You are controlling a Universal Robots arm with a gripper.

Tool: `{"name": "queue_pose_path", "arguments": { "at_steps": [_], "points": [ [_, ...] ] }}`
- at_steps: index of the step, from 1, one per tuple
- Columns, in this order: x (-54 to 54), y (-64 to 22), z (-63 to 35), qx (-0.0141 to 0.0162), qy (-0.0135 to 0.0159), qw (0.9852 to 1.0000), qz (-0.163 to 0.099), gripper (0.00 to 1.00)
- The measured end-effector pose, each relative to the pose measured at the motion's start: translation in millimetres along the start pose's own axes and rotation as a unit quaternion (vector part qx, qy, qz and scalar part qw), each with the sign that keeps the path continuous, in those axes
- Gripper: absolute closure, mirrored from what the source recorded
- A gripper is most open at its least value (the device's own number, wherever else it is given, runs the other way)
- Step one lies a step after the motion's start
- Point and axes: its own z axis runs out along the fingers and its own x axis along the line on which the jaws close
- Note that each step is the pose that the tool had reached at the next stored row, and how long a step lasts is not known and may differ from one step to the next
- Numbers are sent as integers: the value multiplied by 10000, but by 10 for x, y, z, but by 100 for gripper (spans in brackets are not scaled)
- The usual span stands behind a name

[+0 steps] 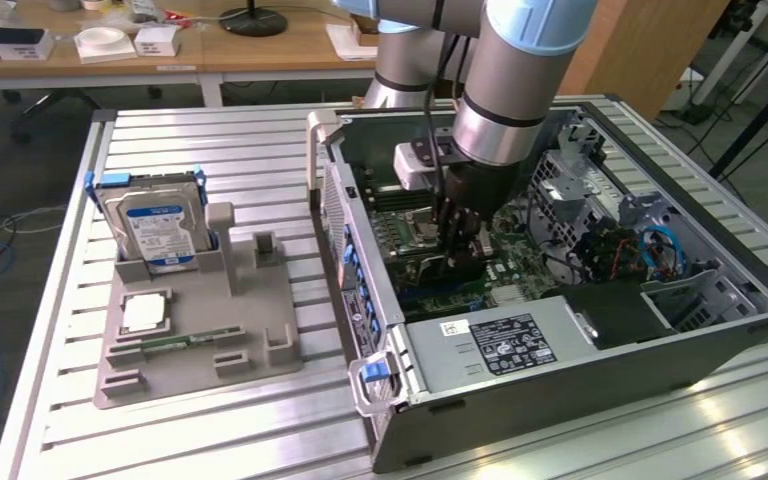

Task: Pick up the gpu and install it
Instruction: 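Insert the gpu into the slot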

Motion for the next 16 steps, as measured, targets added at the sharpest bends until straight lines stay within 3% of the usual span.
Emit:
{"name": "queue_pose_path", "arguments": {
  "at_steps": [6,16],
  "points": [
    [-1,-7,2,1,-1,10000,-1,74],
    [0,-9,48,42,-1,10000,-1,74]
  ]
}}
